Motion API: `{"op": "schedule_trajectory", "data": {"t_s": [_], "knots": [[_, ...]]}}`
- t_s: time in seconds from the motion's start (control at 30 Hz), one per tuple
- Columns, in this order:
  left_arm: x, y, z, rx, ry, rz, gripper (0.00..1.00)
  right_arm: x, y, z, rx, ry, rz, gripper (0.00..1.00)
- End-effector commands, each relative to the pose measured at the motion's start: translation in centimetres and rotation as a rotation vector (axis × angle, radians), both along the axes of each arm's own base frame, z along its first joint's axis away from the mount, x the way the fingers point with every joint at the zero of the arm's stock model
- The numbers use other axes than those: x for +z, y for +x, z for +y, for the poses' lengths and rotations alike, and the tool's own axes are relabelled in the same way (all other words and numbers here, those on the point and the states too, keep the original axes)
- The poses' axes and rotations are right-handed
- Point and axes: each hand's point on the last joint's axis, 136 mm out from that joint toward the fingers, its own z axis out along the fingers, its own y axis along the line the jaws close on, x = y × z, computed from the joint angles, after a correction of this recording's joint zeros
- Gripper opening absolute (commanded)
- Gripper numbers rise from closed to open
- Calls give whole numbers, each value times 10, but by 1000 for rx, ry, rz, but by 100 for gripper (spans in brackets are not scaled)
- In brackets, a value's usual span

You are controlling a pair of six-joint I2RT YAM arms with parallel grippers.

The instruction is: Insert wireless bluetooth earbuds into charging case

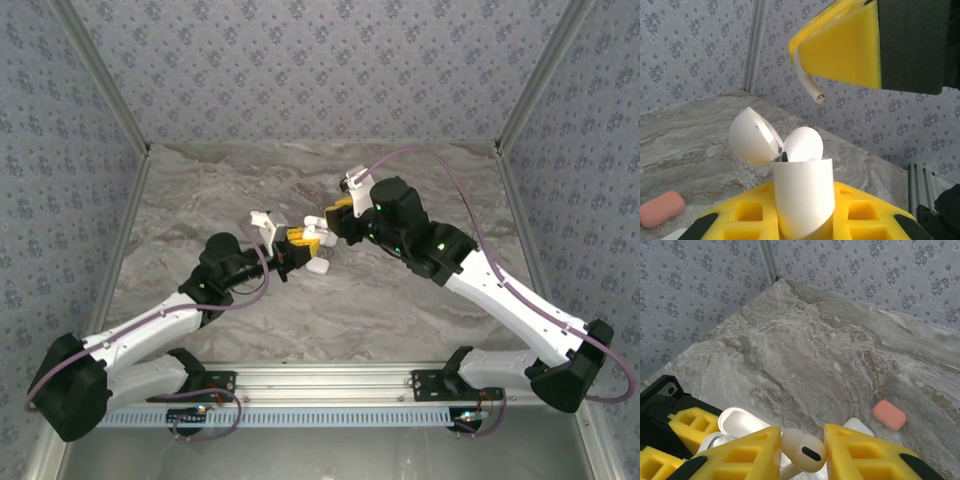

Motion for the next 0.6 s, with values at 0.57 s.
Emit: {"op": "schedule_trajectory", "data": {"t_s": [0.57], "knots": [[37, -2, -4, -17, -66, -75, 0, -33, -3, 15, 26, -49, 69, 30]]}}
